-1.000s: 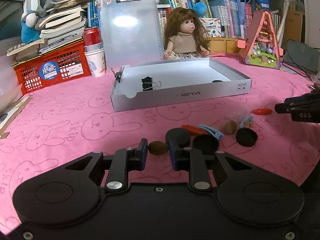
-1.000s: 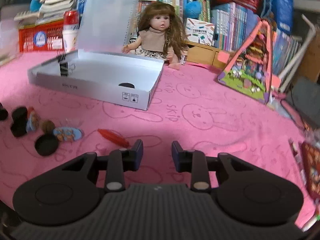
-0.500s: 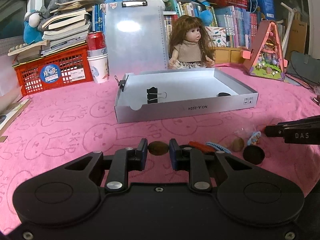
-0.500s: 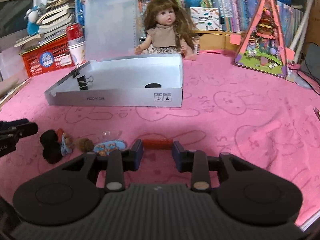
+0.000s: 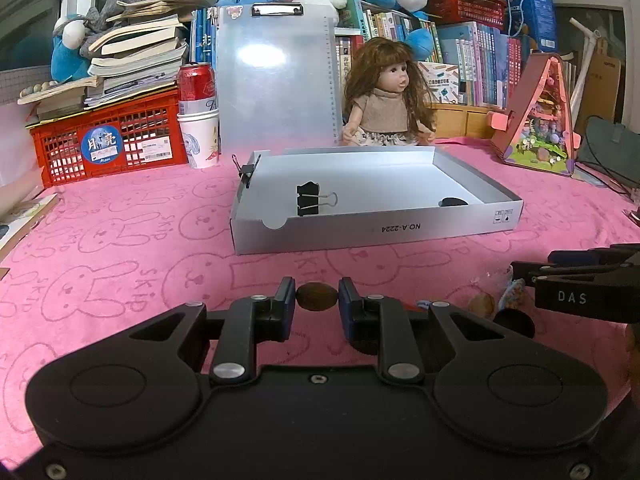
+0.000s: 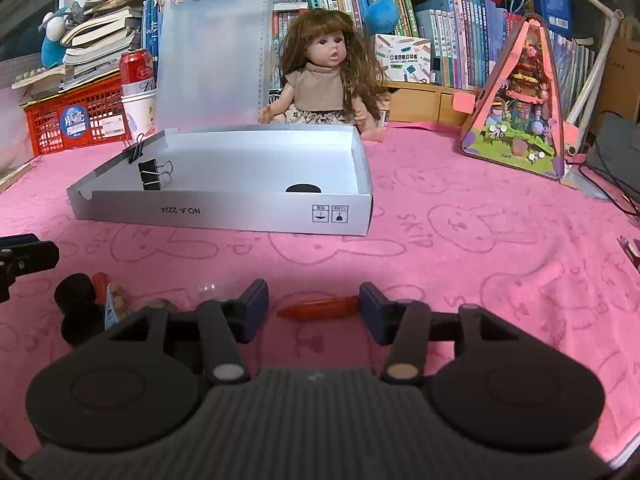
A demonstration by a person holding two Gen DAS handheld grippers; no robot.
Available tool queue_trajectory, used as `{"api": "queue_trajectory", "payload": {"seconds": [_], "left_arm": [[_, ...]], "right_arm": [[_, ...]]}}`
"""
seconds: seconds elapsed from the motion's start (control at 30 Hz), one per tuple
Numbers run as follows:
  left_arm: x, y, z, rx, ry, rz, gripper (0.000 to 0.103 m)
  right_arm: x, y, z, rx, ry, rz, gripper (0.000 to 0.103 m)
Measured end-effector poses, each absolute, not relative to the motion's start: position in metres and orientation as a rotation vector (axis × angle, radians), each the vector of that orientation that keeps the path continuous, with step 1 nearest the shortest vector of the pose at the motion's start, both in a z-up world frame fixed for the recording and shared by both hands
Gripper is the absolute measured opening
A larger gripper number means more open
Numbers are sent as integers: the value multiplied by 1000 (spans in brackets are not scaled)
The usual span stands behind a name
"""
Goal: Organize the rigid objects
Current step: 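Grasp the brown nut with the left tool while the right tool grasps the red stick, then carry the brown nut with the left tool while the right tool carries the red stick over the box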
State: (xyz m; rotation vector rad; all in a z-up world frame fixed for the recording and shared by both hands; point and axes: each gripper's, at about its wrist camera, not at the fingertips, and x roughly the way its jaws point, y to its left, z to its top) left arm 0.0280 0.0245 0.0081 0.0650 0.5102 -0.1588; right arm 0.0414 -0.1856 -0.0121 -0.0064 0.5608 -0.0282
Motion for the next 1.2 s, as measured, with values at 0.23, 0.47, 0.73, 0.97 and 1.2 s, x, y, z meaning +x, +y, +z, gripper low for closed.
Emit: {"api": "queue_trajectory", "payload": {"seconds": [0.23,0.47,0.73,0.97,1.2], "left_arm": [[28,24,9,66,513,-159,22],[34,21,6,74,518,-150,22],[30,20,6,81,518,-139,22],[28,20,8,88,518,-143,22],[27,20,8,94,520,-141,22]], "right_arm": [[35,-191,-12,-34,524,19,66],[24,-198,-14,-69,508,25,66],[21,-197,-16,-83,502,64,66],[25,-210,-12,-169,501,249,70],[35,-226,-11,-168,549,337,73]]}}
